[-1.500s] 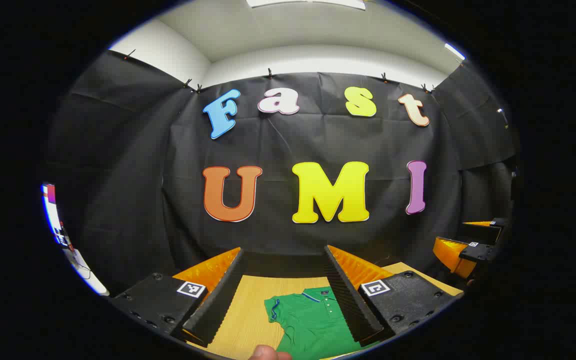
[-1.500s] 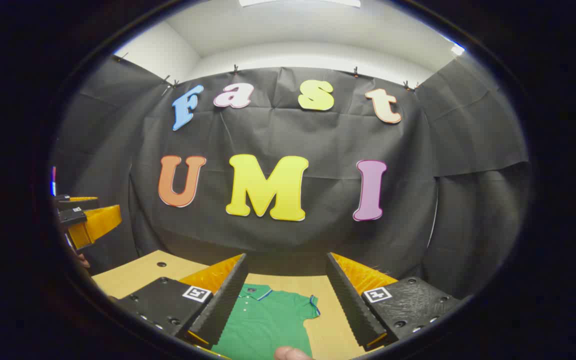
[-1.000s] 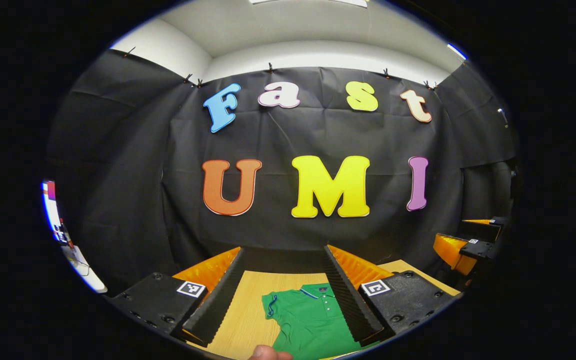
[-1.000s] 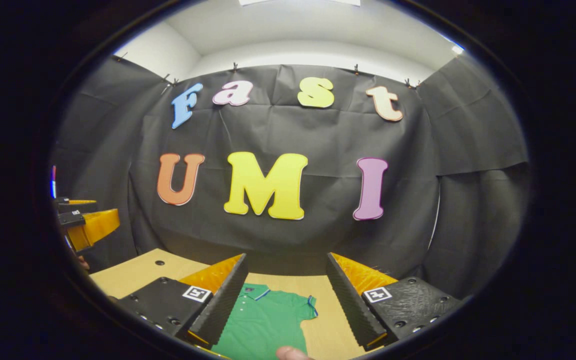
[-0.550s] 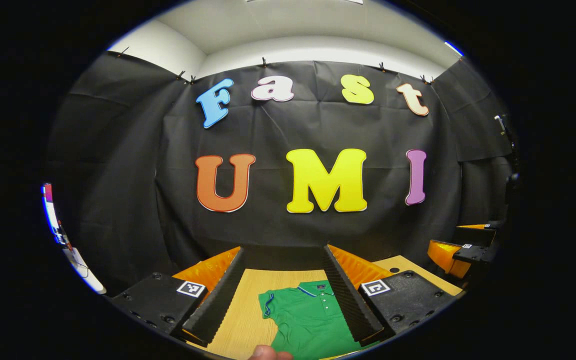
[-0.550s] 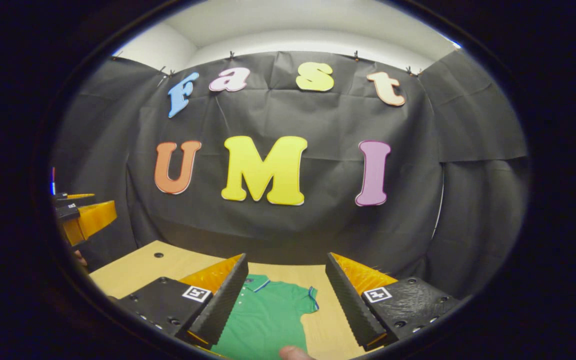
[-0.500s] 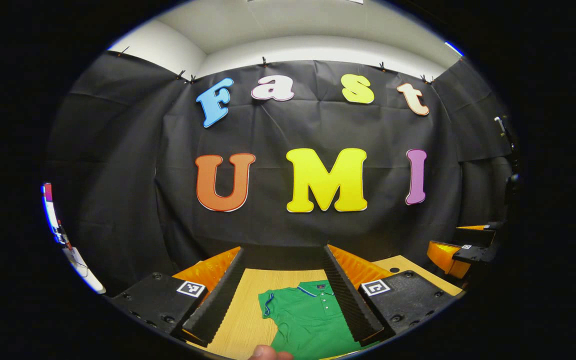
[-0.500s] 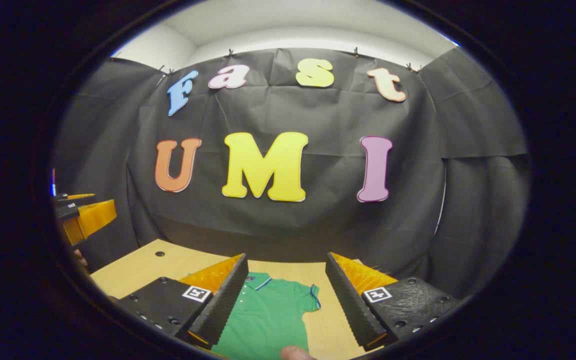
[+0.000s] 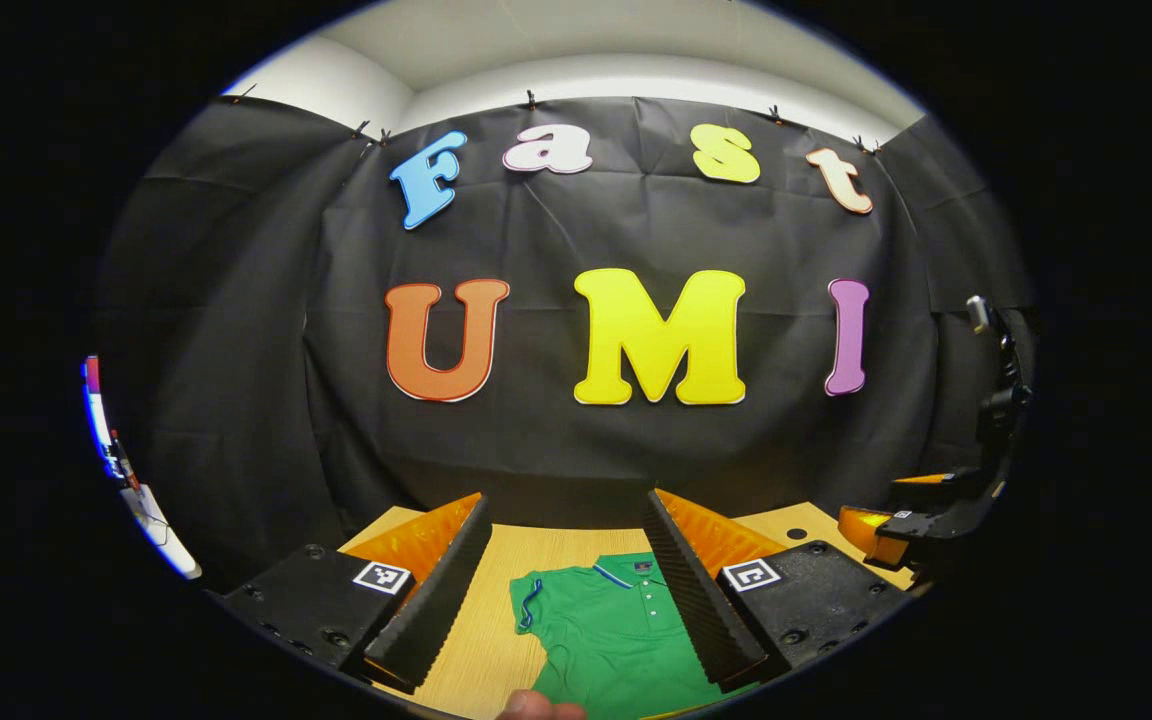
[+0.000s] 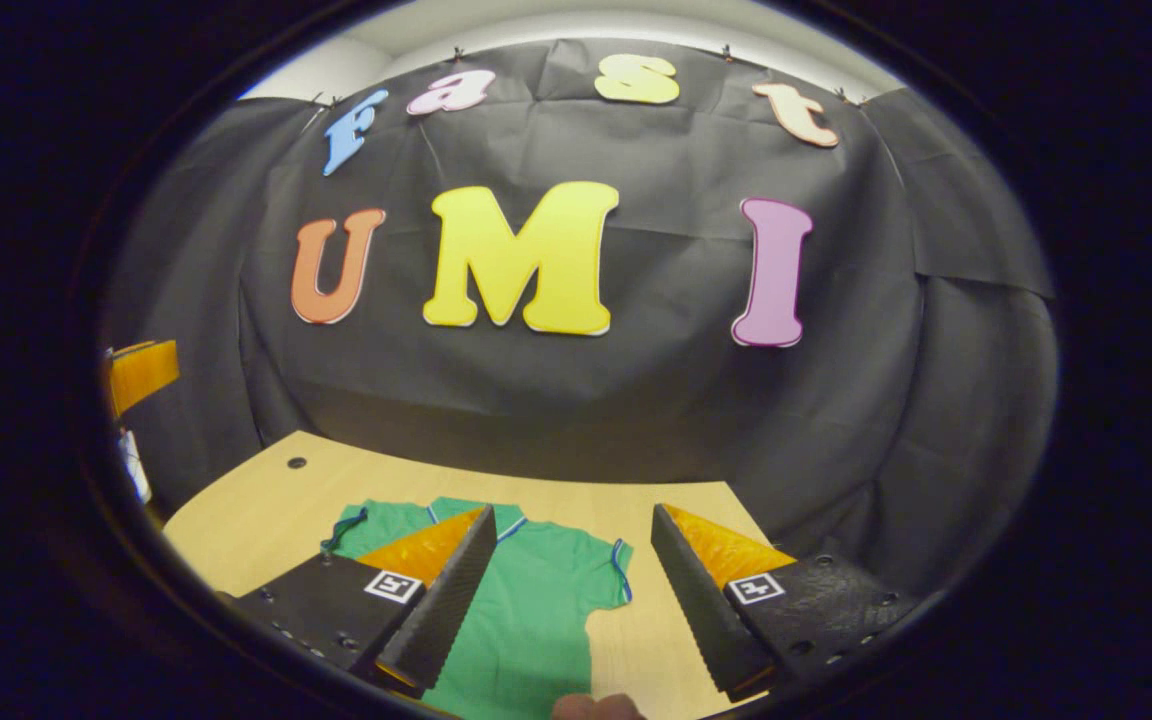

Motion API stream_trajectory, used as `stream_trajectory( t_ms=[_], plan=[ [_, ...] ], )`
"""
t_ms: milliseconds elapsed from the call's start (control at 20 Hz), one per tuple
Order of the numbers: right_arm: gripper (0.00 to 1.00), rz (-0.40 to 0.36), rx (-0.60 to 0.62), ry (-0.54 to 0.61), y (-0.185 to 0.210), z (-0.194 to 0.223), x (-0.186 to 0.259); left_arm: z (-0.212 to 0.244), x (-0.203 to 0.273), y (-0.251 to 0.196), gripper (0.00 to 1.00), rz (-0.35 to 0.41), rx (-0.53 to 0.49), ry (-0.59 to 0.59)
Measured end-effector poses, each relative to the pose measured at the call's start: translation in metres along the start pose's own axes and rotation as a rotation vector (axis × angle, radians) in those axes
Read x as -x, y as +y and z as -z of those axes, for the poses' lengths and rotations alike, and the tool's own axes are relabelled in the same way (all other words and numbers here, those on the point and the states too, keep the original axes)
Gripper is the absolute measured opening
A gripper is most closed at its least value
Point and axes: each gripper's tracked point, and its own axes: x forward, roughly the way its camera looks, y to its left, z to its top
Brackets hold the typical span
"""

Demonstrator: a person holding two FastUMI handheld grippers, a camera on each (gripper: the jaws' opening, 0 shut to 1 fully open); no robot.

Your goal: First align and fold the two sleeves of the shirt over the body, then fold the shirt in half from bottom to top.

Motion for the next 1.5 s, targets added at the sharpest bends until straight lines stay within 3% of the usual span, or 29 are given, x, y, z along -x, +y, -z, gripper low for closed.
stream_trajectory(
  t_ms=[500,750,1200,1300,1350,1500],
  plan=[
    [0.95,-0.015,0.007,0.22,-0.052,0.097,-0.131,0.014,-0.03,-0.018,0.98,-0.036,-0.01,0.058],
    [0.95,-0.021,0.007,0.316,-0.059,0.148,-0.187,0.019,-0.038,-0.019,0.98,-0.037,-0.049,0.087],
    [0.93,-0.014,-0.02,0.46,-0.064,0.214,-0.231,0.033,-0.041,-0.011,0.98,-0.068,-0.041,0.14],
    [0.77,-0.01,-0.061,0.486,-0.064,0.219,-0.232,0.033,-0.041,-0.009,0.98,-0.074,-0.046,0.143],
    [0.75,-0.008,-0.079,0.5,-0.064,0.224,-0.234,0.034,-0.042,-0.008,0.98,-0.077,-0.047,0.146],
    [0.36,0.011,-0.15,0.555,-0.067,0.233,-0.229,0.036,-0.042,-0.007,0.98,-0.079,-0.048,0.151]
  ],
)
